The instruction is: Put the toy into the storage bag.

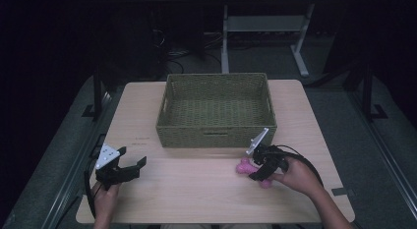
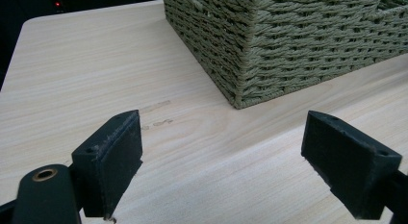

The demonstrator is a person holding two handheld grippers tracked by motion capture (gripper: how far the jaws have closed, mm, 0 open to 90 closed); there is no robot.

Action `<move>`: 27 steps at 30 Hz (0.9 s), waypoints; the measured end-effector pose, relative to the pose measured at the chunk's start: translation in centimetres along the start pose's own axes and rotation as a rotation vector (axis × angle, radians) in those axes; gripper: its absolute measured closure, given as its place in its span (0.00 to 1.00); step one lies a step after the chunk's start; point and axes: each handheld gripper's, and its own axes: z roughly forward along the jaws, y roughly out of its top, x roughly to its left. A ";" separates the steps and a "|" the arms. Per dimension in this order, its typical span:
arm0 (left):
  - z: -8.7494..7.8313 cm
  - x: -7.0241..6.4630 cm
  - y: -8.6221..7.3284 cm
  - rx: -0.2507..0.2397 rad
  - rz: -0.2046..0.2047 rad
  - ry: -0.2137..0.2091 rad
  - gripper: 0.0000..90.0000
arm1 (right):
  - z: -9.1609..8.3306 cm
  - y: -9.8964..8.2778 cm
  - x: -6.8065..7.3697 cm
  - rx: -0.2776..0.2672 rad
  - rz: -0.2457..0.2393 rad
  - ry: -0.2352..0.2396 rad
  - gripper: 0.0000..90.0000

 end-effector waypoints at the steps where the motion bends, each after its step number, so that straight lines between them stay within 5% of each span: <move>1: 0.0 0.0 0.0 -0.001 0.000 0.001 0.15 | 0.1 0.0 0.0 0.003 -0.004 -0.002 0.46; 27: -0.1 0.2 0.0 -0.004 -0.006 0.000 0.15 | 0.4 0.1 0.2 0.034 -0.040 0.007 0.64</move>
